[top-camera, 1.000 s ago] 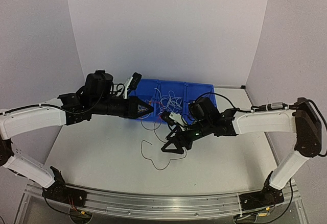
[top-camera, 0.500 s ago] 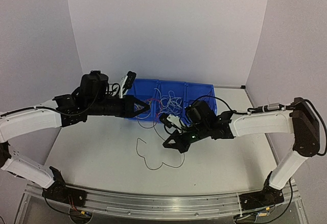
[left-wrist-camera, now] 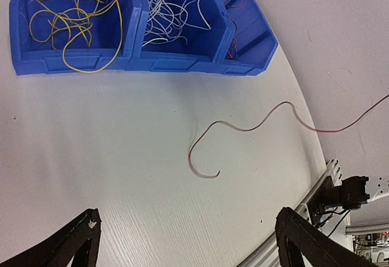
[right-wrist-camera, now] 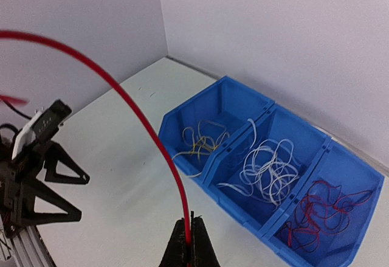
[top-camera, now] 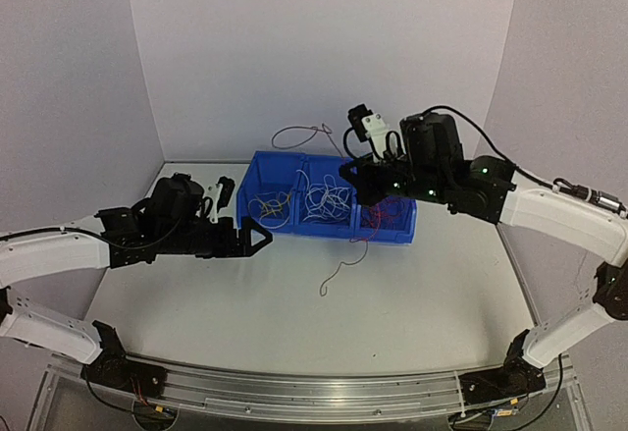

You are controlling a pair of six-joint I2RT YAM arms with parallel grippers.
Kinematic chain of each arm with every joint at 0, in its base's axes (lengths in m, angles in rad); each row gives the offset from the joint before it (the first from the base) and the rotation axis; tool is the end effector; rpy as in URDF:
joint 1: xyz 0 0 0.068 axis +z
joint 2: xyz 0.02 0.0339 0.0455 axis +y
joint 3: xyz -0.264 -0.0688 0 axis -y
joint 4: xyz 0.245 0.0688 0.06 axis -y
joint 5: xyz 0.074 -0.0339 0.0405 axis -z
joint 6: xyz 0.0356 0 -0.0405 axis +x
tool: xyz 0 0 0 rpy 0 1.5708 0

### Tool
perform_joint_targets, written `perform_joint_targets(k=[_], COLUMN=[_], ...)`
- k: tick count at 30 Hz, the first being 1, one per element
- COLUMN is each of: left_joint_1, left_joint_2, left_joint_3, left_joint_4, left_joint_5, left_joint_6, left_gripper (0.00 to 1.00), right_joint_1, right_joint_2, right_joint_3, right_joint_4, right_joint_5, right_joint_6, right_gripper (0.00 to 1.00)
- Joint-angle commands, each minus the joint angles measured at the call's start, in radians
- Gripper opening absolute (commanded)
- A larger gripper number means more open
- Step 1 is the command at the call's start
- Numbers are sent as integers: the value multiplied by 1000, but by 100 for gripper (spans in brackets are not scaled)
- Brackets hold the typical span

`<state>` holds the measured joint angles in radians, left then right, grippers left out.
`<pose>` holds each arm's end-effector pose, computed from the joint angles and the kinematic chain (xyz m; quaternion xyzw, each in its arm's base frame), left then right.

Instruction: Untangle the cables

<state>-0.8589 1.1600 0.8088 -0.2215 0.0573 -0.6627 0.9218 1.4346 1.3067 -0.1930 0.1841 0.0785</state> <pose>0.1666 -0.1962 0.2682 0.0996 0.8721 -0.3481 0.3291 0.2096 0.2655 0.3689 -0.2814 0.7588 0.2140 0.5470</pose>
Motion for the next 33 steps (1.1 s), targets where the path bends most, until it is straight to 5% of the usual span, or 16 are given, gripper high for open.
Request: perform_joint_targets(k=[1, 8, 19, 33], left_joint_1=[-2, -2, -2, -2], left_joint_2=[-59, -82, -61, -79], left_joint_3=[-18, -62, -99, -96], left_joint_4=[12, -5, -60, -117], left_joint_5=[-48, -106, -195, -236], left_joint_6=[-15, -33, -119, -135], left_gripper=[100, 100, 100, 100], right_joint_1=[1, -59, -271, -372], right_joint_2=[38, 124, 311, 487], right_joint_3=[156, 369, 633, 808], right_joint_4=[-107, -109, -109, -105], right_joint_5=[235, 290, 135, 116], right_joint_6=[-113, -226, -212, -248], right_gripper=[0, 0, 0, 0])
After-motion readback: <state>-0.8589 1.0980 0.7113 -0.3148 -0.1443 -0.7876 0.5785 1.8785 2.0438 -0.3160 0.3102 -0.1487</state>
